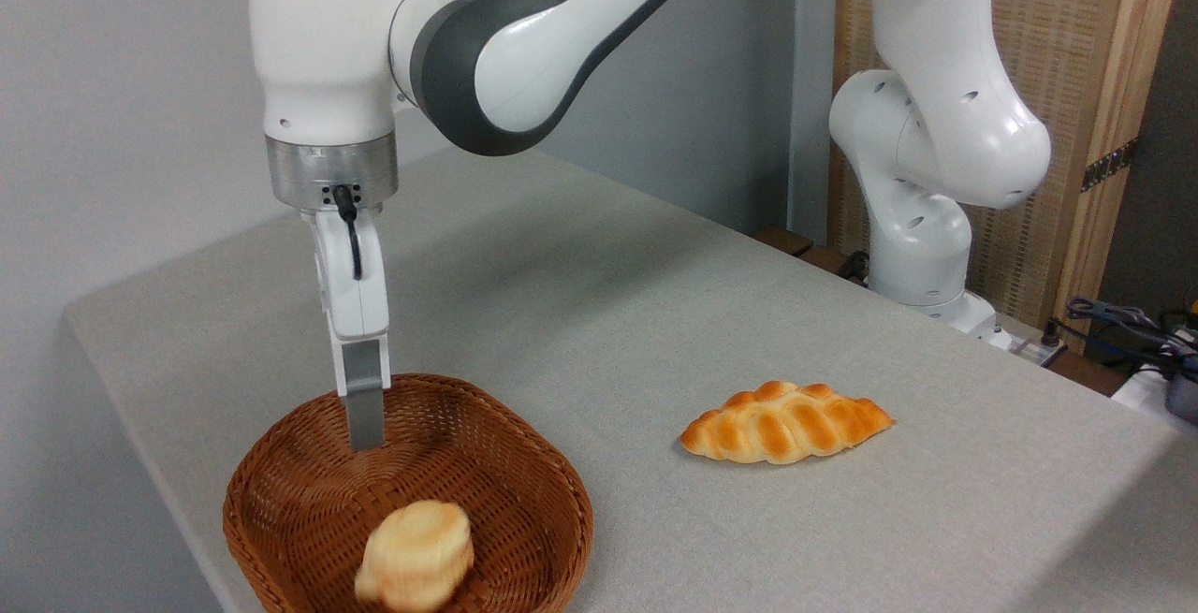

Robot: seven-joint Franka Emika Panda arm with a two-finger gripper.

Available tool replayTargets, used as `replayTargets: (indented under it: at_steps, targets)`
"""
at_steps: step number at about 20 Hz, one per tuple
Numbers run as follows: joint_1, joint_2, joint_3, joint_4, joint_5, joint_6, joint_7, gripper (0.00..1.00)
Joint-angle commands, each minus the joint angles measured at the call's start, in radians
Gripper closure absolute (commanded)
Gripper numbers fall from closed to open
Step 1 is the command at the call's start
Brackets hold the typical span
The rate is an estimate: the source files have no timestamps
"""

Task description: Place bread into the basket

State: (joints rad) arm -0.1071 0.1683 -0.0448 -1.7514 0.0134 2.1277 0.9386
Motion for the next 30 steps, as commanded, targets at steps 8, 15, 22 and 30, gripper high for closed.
replayTargets:
  at_steps: [8,15,22,30]
  targets:
    - [0.006,-0.217,0.006,0.004,-0.024,-0.297,-0.147,0.00]
    - [0.009,-0.211,0.058,0.116,-0.036,-0.488,-0.253,0.00]
    - [0.009,-0.208,0.066,0.141,-0.061,-0.554,-0.267,0.00]
    - [0.009,-0.204,0.066,0.141,-0.061,-0.558,-0.253,0.00]
